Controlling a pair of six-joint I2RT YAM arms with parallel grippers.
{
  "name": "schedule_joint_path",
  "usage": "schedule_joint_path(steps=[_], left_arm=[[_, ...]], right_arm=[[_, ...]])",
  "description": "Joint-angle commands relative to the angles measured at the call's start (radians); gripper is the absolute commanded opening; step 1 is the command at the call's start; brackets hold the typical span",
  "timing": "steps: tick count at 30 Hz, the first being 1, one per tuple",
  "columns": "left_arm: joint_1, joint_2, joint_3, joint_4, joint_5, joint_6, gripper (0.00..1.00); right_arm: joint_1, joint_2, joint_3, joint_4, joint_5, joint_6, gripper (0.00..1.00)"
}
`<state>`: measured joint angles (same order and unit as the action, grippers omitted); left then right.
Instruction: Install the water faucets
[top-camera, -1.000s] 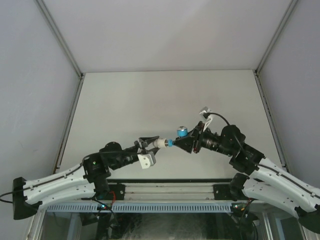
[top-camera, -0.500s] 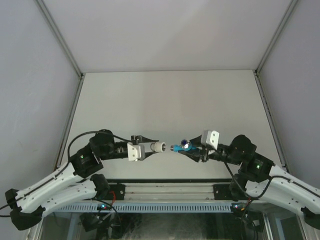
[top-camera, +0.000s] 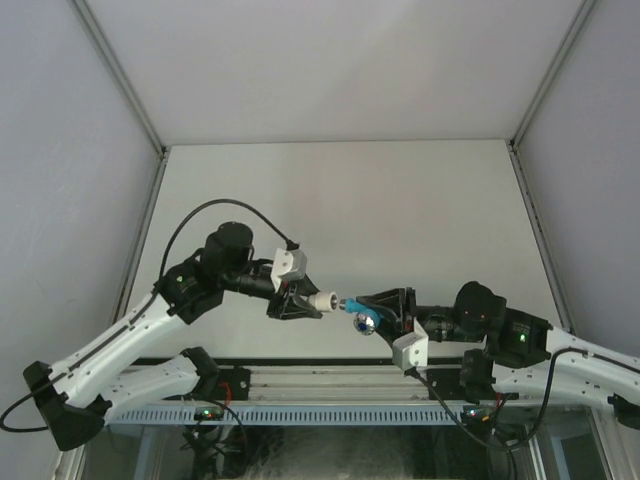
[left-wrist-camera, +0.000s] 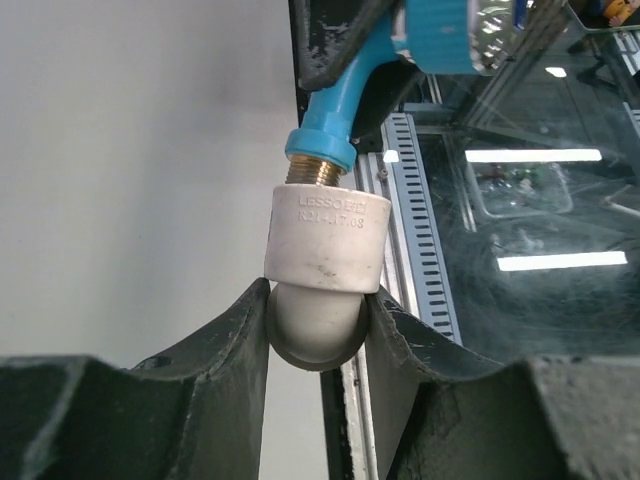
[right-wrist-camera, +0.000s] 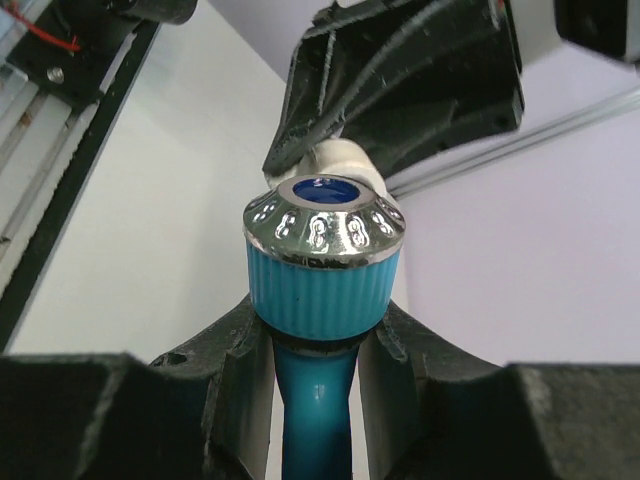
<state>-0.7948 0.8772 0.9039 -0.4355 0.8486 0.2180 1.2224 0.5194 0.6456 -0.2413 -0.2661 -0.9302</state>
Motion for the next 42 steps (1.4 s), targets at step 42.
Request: schedule_joint_path(steps=[42], left_arm=[[0.092,0.273,0.104,-0.260,0.494,-0.083,0.00]], right_arm=[[0.297,0.033,0.129,-0.085,0.217,-0.310,0.00]])
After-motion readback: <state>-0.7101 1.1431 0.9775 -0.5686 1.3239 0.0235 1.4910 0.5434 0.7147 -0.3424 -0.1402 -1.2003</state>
